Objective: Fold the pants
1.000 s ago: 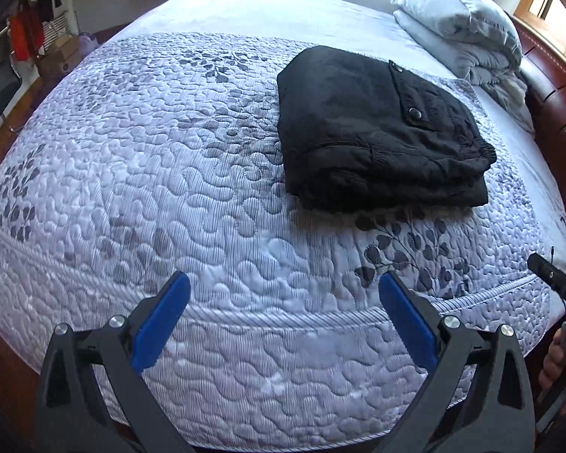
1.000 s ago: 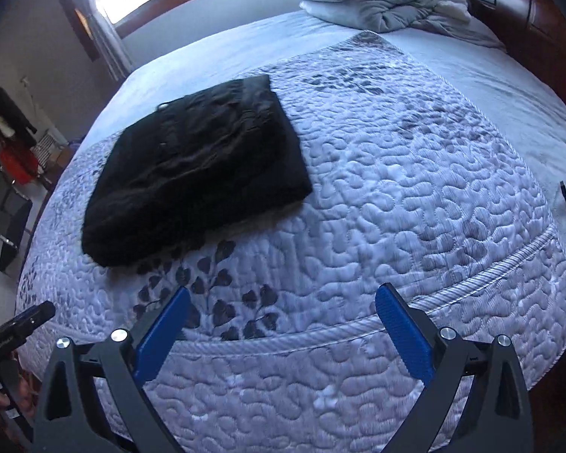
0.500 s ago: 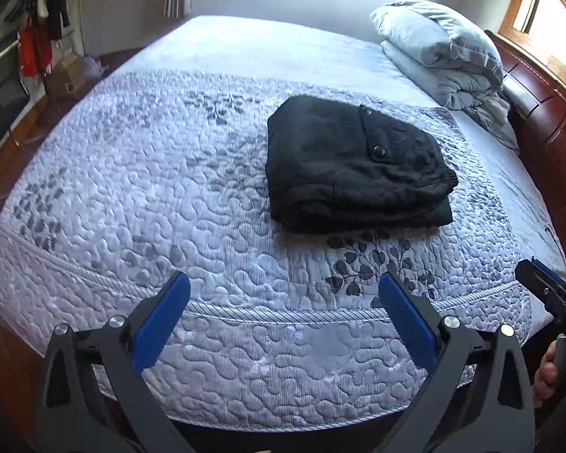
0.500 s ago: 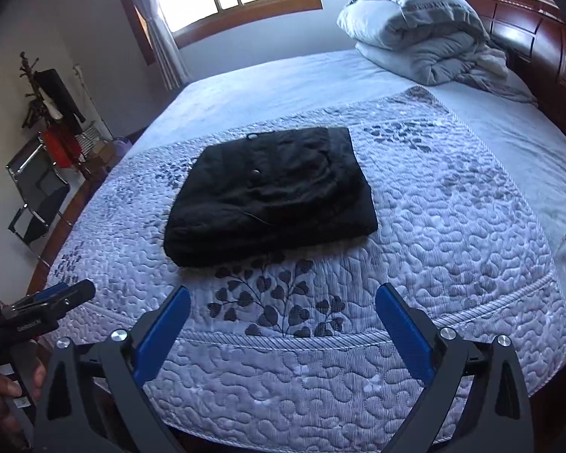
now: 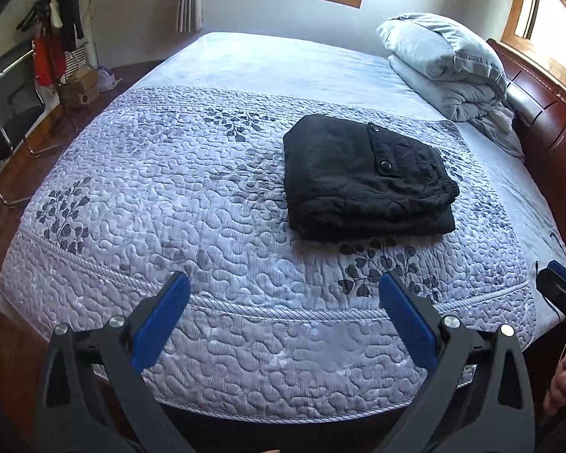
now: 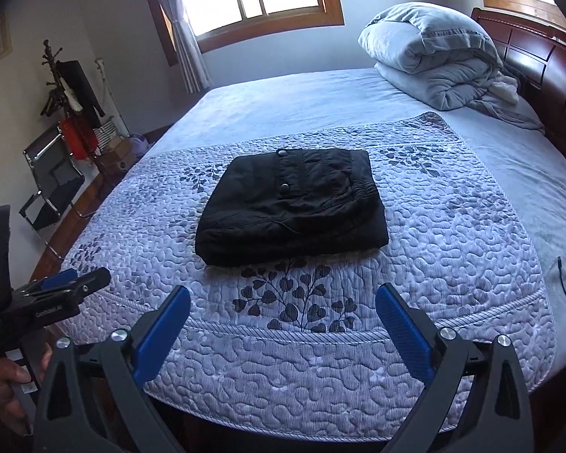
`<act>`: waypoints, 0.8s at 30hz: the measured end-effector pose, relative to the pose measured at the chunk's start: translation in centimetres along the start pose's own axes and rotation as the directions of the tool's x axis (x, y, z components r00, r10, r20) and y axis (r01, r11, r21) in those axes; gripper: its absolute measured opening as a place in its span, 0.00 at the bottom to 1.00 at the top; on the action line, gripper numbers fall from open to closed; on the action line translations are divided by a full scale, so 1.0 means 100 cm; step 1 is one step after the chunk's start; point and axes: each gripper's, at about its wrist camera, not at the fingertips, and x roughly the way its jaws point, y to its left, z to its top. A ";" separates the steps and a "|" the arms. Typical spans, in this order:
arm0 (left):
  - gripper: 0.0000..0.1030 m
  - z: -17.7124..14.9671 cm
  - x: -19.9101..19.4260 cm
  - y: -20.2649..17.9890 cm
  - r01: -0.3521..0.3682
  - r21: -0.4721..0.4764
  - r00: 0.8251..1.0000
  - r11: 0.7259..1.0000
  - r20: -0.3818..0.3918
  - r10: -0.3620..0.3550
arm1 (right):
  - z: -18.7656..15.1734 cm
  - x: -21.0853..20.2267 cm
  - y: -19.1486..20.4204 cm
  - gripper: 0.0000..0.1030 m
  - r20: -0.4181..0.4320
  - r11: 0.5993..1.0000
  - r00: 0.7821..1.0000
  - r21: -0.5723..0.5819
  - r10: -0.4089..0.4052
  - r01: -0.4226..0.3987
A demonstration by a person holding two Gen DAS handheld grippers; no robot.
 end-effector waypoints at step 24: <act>0.97 0.006 -0.034 -0.028 0.005 0.090 0.997 0.996 0.075 -0.012 | -0.004 -0.003 0.003 0.96 -0.004 1.000 1.000 -0.013 -0.006 0.005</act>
